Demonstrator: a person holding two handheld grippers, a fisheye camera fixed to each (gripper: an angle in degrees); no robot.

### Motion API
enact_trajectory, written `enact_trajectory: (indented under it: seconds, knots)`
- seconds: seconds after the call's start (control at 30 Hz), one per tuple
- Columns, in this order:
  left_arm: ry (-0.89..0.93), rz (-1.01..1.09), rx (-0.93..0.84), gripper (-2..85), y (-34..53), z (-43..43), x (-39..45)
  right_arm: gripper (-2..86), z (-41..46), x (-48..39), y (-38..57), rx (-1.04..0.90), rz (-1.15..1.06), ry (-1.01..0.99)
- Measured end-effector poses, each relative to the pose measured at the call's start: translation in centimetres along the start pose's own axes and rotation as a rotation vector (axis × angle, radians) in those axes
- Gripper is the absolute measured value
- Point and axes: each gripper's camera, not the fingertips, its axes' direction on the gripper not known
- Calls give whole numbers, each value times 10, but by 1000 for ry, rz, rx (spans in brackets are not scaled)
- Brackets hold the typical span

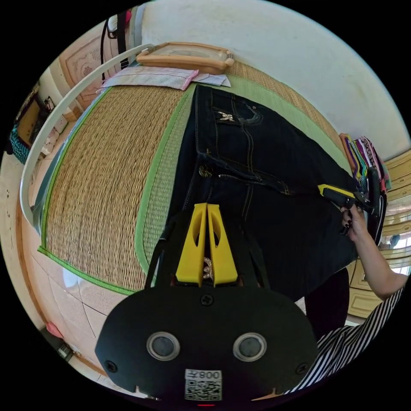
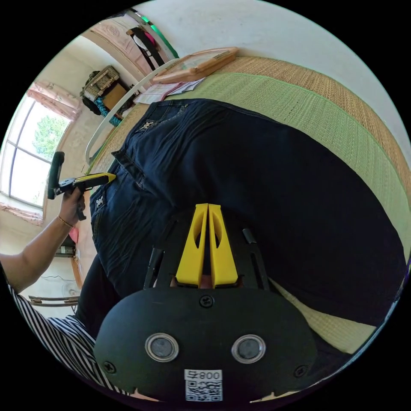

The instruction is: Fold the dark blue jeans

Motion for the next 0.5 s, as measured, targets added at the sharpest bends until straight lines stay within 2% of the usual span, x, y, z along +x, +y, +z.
enact_trajectory:
  seconds: [0.37, 0.5]
  knots:
    - [-105, -25, -4, 0, -28, 6, 53, 1, 0, 18, 11, 18, 68, -102]
    - [-121, -96, 18, 2, -39, 5, 80, 1, -2, 26, 21, 35, 97, -144]
